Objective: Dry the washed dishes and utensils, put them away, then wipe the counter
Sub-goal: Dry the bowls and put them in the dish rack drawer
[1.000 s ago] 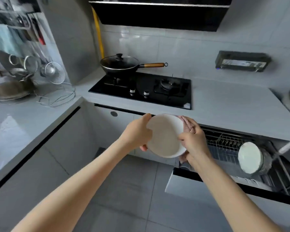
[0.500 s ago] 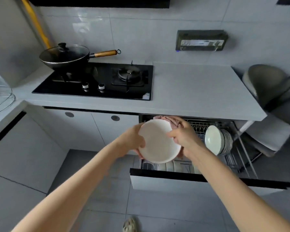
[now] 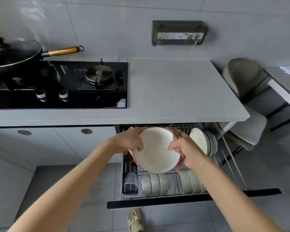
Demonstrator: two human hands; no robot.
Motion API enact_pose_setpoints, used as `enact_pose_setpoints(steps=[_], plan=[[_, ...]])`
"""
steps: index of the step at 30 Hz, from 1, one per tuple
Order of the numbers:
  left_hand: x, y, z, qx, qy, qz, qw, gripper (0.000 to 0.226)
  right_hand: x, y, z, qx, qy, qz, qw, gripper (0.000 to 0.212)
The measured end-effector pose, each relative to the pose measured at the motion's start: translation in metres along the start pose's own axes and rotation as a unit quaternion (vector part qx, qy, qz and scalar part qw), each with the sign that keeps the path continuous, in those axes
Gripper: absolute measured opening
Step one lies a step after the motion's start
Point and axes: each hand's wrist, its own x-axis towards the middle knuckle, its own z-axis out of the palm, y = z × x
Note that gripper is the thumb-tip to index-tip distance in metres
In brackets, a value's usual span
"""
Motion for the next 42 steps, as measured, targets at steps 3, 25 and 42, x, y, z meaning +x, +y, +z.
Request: enact_pose_setpoints(steps=[3,25,42], plan=[[0.018,-0.008,-0.006,-0.013,-0.057,-0.008,0.998,0.045,0.019,-0.005,0.005,-0.050,0.026,-0.010,0.998,0.062],[0.122,-0.038,0.030,-0.280,0.056,-0.077,0.955,0.041,0.134,-0.036,-0.085,0.037,-0.111,0.181,0.976,0.069],[0.191,-0.099,0.107,-0.165,0.166,-0.232,0.944,0.038,0.156,0.035,-0.130,-0.220,-0.066,0.132,0.964,0.041]])
